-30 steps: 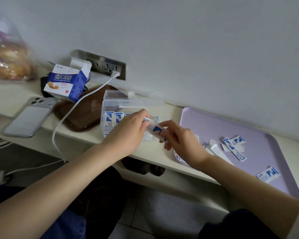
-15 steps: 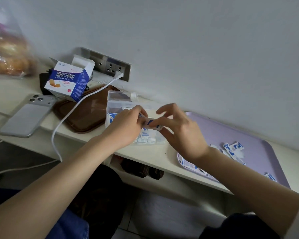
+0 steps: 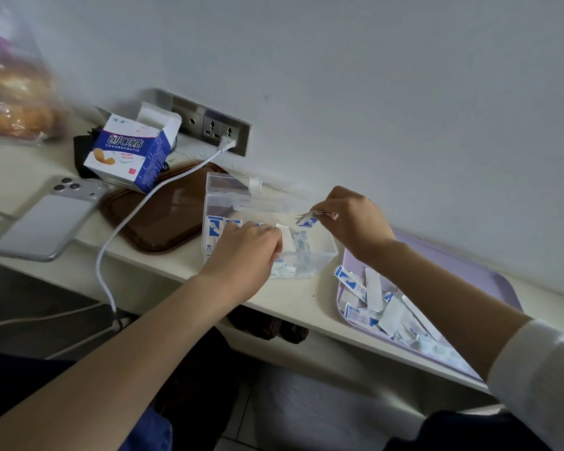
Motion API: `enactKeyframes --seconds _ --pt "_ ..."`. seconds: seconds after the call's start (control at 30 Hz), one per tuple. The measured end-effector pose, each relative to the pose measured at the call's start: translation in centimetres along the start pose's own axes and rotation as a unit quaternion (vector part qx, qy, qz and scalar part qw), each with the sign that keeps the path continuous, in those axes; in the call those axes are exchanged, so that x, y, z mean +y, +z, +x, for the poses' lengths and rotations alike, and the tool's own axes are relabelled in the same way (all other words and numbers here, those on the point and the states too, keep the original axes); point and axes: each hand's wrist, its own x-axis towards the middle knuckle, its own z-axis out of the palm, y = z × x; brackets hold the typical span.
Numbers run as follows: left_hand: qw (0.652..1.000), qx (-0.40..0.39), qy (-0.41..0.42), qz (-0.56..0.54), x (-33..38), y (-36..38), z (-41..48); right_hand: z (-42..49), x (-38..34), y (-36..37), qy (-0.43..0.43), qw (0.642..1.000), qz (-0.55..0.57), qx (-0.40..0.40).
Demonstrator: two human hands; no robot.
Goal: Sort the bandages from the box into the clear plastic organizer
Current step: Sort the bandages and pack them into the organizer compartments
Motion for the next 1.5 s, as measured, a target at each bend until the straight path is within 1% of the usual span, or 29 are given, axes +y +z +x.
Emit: enactKeyframes --seconds 0.1,0.3,0.43,0.57,0.7,0.8,0.9,1.03,1.13,1.23,1.37,1.4,1.5 --pt "1.0 0.008 0.004 0.013 0.0 0.0 0.1 1.0 0.2 0.9 0.012 0.999 -0.029 -0.035" --pt "1.0 0.013 -0.001 0.0 0.0 0.0 0.2 1.9 0.3 2.5 -0.024 0.989 -0.102 -0.103" --pt "1.0 0.011 -0.002 -0.01 0.0 0.2 0.3 2.2 0.7 3.0 -0.094 0.969 -0.158 -0.167" --pt "1.0 0.02 -0.001 -0.019 0.1 0.1 0.4 3.1 0.8 3.0 -0.12 0.938 -0.202 -0.254" --pt "0.999 0.031 0.004 -0.017 0.0 0.2 0.6 3.8 0.4 3.1 -0.114 0.911 -0.219 -0.332" --pt "0.999 0.037 0.004 -0.017 0.0 0.3 0.7 4.2 0.0 3.4 -0.11 0.9 -0.229 -0.356" --pt "0.999 0.036 0.002 -0.021 0.0 0.3 0.7 4.3 -0.1 3.5 -0.125 0.889 -0.241 -0.368" --pt "0.999 0.033 0.005 -0.025 0.0 0.2 0.8 4.2 -0.3 3.2 -0.113 0.886 -0.207 -0.398" --pt "0.999 0.029 0.002 -0.027 0.0 0.2 0.8 4.3 -0.2 3.0 -0.094 0.873 -0.191 -0.439" --pt "0.999 0.03 0.007 -0.024 -0.1 0.3 0.8 4.6 -0.3 3.0 -0.082 0.873 -0.185 -0.444" --pt "0.999 0.03 0.01 -0.028 -0.2 0.3 0.8 4.1 -0.2 2.7 -0.079 0.882 -0.196 -0.421" --pt "0.999 0.027 0.008 -0.03 -0.2 0.4 0.9 3.9 0.0 2.6 -0.085 0.89 -0.191 -0.404" --pt "0.999 0.023 0.007 -0.027 -0.3 0.5 0.9 3.1 0.9 2.3 -0.099 0.928 -0.159 -0.321"
